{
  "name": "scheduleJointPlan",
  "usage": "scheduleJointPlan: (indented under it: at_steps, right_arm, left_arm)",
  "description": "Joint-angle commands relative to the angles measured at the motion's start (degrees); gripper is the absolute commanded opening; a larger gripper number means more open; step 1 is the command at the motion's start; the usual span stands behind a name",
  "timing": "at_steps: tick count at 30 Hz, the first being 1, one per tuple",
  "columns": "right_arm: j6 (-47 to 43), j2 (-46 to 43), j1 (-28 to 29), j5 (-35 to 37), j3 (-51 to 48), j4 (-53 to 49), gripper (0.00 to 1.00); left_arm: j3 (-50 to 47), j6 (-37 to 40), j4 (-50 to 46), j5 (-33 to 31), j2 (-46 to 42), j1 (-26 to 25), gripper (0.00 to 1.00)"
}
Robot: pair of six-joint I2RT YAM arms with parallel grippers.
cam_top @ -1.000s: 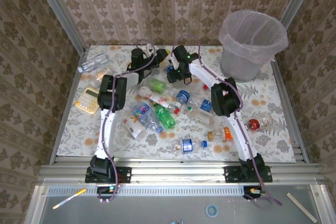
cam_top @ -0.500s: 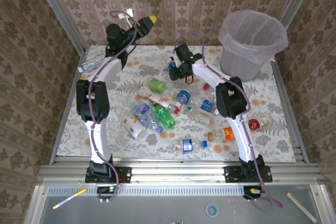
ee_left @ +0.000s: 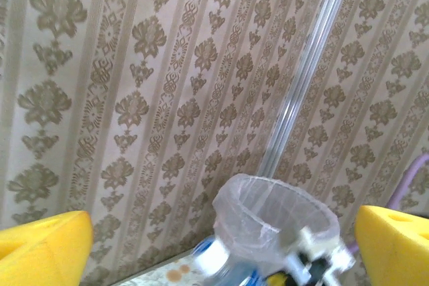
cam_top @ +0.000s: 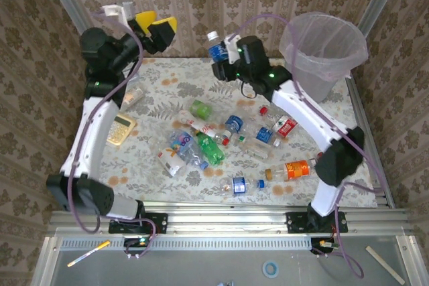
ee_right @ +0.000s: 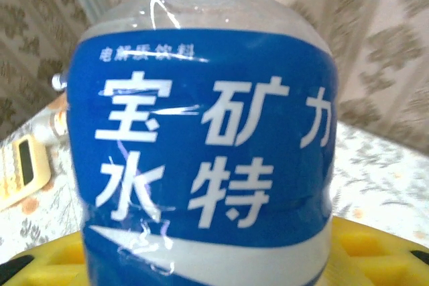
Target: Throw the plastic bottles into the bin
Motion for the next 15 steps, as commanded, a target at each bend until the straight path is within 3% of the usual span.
scheduleJointPlan:
  at_steps: [1, 6, 10, 15]
  right_arm:
    - [-0.4, -9.9, -0.5, 6.5, -6.7, 9.6, 0.51]
    - [-5.9, -25.2, 0.6, 14.6, -18.2, 21.0, 0.51]
    - [-13.6, -35.7, 0.9, 22.3, -29.5, 36.8, 0.51]
    - [-21.0, -38.5, -0.4, 27.7, -32.4, 44.4, 0.51]
  left_arm:
    - [-1.8, 11.4, -10.1, -4.0, -5.7, -0.7, 1.0]
    - [-4.8, 15.0, -15.6, -5.1, -14.0, -1.0, 1.0]
    - [-9.1, 16.2, -18.2, -6.4, -19.8, -1.2, 1.0]
    - [-11.9, 16.7, -20.9, -7.9, -23.0, -1.2, 1.0]
